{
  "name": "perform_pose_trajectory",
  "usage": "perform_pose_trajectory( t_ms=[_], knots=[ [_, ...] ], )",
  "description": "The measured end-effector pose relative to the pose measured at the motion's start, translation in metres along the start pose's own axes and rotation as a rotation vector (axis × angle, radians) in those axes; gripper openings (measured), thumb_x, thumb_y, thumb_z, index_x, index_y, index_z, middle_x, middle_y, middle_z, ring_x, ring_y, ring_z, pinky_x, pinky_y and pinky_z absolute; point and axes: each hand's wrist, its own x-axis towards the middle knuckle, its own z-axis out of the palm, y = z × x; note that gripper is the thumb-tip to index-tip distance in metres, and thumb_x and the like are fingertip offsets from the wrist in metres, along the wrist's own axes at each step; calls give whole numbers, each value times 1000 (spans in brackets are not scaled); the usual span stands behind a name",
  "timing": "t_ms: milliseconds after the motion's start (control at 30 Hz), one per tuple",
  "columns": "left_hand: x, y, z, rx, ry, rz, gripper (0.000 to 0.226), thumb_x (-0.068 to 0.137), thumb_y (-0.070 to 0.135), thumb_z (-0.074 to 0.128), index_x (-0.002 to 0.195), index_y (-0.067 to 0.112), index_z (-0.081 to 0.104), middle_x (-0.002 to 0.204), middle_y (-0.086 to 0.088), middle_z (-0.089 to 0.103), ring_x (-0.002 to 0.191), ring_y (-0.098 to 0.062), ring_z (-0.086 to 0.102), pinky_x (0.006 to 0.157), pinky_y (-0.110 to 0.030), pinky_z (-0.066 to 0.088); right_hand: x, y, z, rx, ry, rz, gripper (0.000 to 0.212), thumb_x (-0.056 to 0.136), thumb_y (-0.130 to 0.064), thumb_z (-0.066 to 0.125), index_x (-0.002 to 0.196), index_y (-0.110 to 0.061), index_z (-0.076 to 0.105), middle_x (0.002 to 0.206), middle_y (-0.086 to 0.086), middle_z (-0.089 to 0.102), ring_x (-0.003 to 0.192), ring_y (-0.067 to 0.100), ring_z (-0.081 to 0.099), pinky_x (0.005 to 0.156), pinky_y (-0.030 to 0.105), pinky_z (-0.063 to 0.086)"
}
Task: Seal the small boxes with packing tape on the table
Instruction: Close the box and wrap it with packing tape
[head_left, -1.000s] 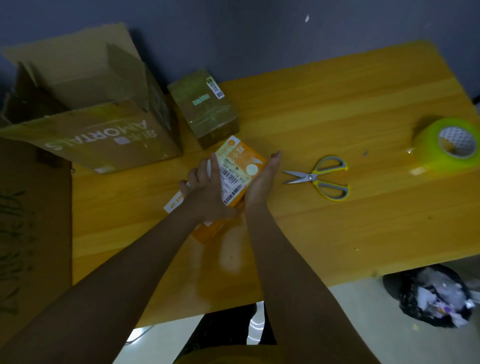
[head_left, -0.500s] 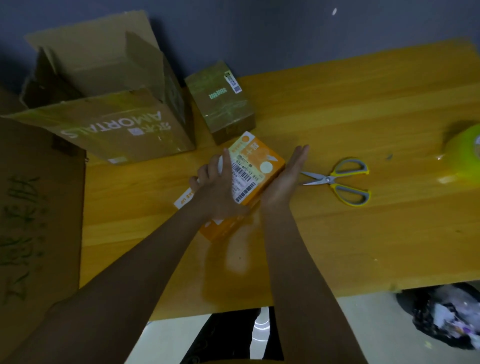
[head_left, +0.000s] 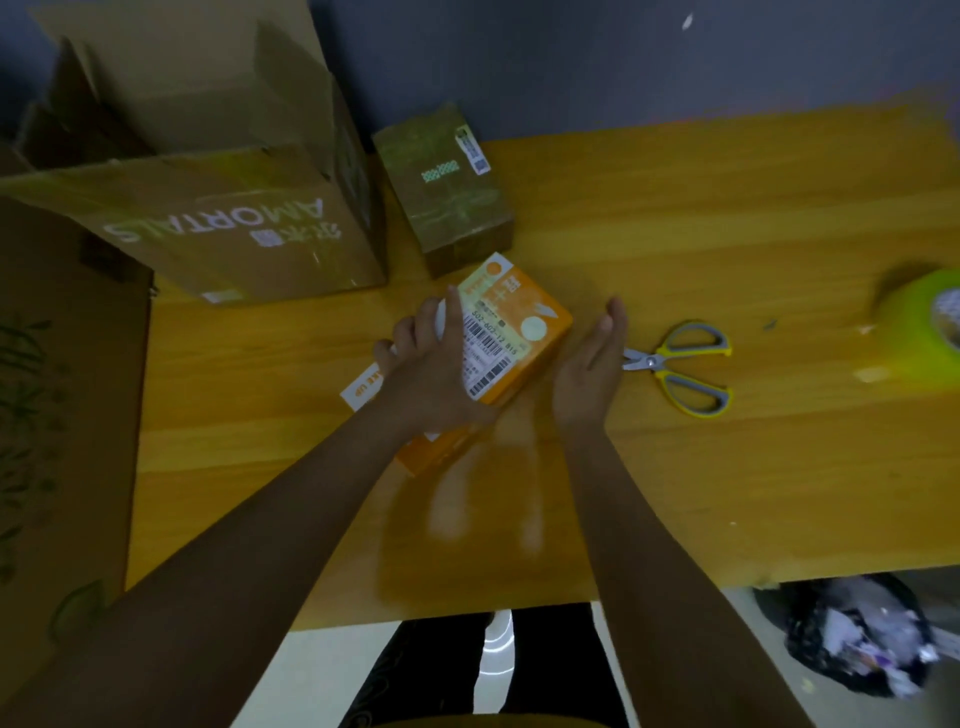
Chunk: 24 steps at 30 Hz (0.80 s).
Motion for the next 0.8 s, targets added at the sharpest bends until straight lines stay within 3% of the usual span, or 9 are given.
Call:
perform_pose_trajectory(
  t_ms=[33,100,167,367,467,567,633,733,800],
  knots=[
    [-2,0,1,1,6,7,140,62,64,75,147,17,-26,155,-7,-8,139,-34,6,108,-53,15,-2,-14,-10,-77,-25,-189,48,105,-23,23,143,3,37,149,19,39,142,28,31,111,14,22],
    [-1,0,1,-25,19,12,141,62,64,75,147,12,-25,156,-8,-6,141,-33,6,108,-52,16,-4,-30,-18,-336,-319,-595,54,104,-29,20,143,4,38,150,19,37,142,28,28,118,35,18],
    [-2,0,0,-46,8,1,141,62,61,76,148,9,-23,157,-8,-7,142,-32,5,109,-51,15,-3,-30,-7,-691,-573,-787,61,102,-36,13,147,-1,33,155,14,30,145,25,23,118,44,13],
    [1,-8,0,-166,-2,49,141,61,64,76,149,14,-22,157,-4,-8,142,-31,2,110,-50,12,23,-49,43,-1077,-600,-720,62,99,-39,5,155,-13,12,162,3,14,149,20,10,118,52,8],
    [1,-7,3,-142,6,34,141,60,63,78,149,14,-19,156,-4,-6,141,-31,5,109,-50,13,36,-58,55,-1012,-600,-489,54,103,-43,17,150,-19,30,157,11,26,141,31,28,108,51,29],
    [-10,-5,2,-45,29,64,137,61,67,74,150,13,-16,155,-6,-4,139,-30,8,109,-50,14,46,-67,38,-796,-836,-272,50,102,-47,35,137,-14,46,136,15,44,117,32,49,94,43,42],
    [-20,-9,7,166,219,131,124,66,68,70,152,8,4,151,-11,16,133,-31,27,102,-50,28,41,-70,15,-554,-836,-315,46,96,-41,55,129,-9,55,129,13,48,113,24,52,95,34,44],
    [-29,-23,17,304,532,245,72,85,41,62,143,6,37,127,-9,47,102,-26,54,77,-41,44,11,-56,-21,-359,-584,-500,40,81,-23,73,112,-1,64,125,14,50,117,11,46,99,5,31],
    [-30,-26,18,285,516,329,88,72,49,75,139,5,41,121,-10,50,90,-28,57,70,-38,47,-17,-35,-37,-363,-521,-544,36,81,-22,72,110,-3,62,128,22,49,119,14,43,102,4,27]
  ],
)
